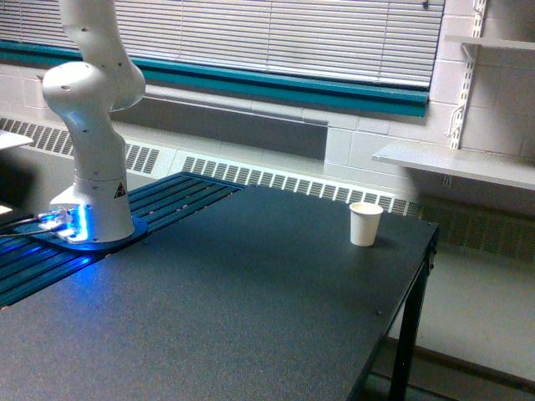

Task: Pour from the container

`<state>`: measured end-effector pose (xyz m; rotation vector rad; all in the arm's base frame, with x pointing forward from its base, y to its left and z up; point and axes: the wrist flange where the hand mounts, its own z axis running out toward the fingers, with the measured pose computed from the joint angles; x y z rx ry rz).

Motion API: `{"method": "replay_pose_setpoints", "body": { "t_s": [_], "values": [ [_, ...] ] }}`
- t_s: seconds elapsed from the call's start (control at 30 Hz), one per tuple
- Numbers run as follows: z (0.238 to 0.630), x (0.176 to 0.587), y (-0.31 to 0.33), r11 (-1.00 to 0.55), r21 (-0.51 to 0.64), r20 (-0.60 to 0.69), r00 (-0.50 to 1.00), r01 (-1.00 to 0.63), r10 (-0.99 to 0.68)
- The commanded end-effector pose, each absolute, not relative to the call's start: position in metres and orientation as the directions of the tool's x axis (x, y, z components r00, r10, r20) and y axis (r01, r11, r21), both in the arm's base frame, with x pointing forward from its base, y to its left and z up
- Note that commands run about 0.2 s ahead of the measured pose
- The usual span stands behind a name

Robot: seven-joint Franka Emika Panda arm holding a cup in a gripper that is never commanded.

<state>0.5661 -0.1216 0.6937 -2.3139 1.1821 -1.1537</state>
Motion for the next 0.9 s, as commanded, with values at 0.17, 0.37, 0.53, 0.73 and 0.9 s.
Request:
{"method": "replay_pose_setpoints", "body": {
  "t_s": [0.17,0.37,0.53,0.73,0.9],
  "values": [
    [0.572,0.598,-0.038,-0.780,-0.283,0.455,0.638,-0.558,-0.622],
    [0.492,0.599,0.005,-0.821,-0.154,0.321,0.758,-0.550,-0.568],
    [0.420,0.595,0.049,-0.862,-0.030,0.189,0.844,-0.506,-0.502],
    [0.386,0.586,0.105,-0.907,0.018,0.158,0.897,-0.420,-0.412],
    [0.380,0.577,0.157,-0.941,0.004,0.175,0.927,-0.337,-0.331]
  ]
}}
